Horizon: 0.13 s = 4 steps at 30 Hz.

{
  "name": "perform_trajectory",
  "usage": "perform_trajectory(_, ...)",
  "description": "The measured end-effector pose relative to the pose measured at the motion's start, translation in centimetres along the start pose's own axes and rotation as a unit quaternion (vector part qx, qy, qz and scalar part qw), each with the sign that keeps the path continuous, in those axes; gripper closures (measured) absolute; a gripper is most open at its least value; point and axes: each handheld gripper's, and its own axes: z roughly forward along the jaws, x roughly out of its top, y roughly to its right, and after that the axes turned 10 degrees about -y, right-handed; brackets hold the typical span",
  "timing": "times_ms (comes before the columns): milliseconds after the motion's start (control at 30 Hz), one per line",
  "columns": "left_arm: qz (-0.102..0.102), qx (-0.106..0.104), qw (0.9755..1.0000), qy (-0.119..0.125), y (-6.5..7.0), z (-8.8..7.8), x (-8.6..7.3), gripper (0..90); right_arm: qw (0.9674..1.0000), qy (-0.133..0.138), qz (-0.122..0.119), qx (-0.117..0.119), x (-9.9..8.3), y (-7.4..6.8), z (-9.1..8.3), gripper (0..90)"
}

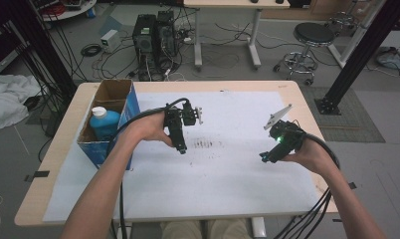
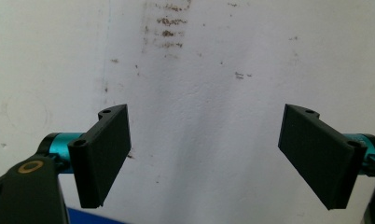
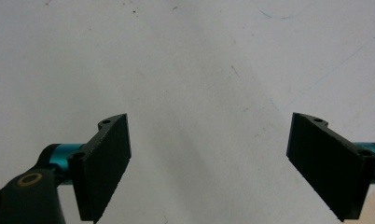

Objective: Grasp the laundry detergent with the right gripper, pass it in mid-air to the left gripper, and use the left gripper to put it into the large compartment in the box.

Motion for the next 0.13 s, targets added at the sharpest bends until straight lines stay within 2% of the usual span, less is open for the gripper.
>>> perform_trajectory(133, -0.004, 0.005, 1.0, 0.007, -0.09, -0.08, -0.14, 17.0, 1.0, 0.003, 0.005, -0.002, 0.06, -0.07, 0.24, 12.9)
